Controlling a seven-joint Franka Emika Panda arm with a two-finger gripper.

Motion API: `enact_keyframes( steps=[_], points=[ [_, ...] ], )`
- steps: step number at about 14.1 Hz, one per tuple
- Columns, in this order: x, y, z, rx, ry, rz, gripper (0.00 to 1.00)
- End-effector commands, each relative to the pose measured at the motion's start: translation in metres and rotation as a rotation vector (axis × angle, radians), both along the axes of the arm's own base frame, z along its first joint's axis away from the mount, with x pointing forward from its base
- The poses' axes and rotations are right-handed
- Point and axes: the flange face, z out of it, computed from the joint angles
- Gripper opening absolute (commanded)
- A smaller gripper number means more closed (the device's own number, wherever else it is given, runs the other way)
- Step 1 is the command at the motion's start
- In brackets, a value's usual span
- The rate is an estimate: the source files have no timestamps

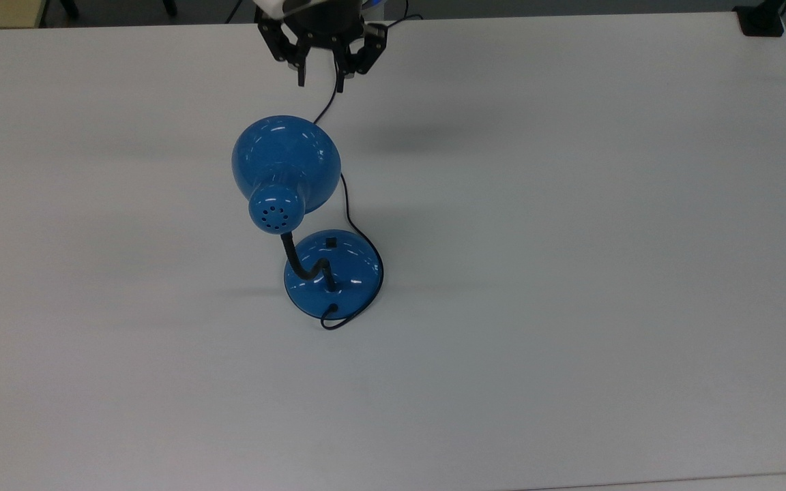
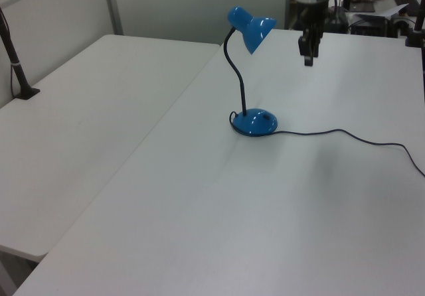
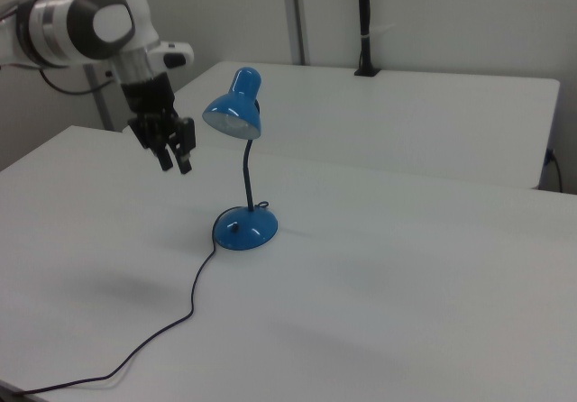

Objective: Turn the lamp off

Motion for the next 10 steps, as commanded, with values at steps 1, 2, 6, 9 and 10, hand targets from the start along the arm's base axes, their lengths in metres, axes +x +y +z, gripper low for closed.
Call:
enact_keyframes(
  steps=[1, 2, 6, 9, 10],
  points=[
    [0.004, -0.008, 0.031, 0.021, -0.029, -0.033, 0.98],
    [0.004, -0.010, 0.031, 0.021, -0.029, -0.042, 1.00],
    [-0.003, -0.013, 0.035, 0.017, -0.007, -0.051, 1.00],
    [-0.002, -0.019, 0.037, 0.017, -0.011, -0.056, 1.00],
    [-0.002, -0.022, 0.043, 0.018, -0.021, -0.059, 1.00]
  ],
)
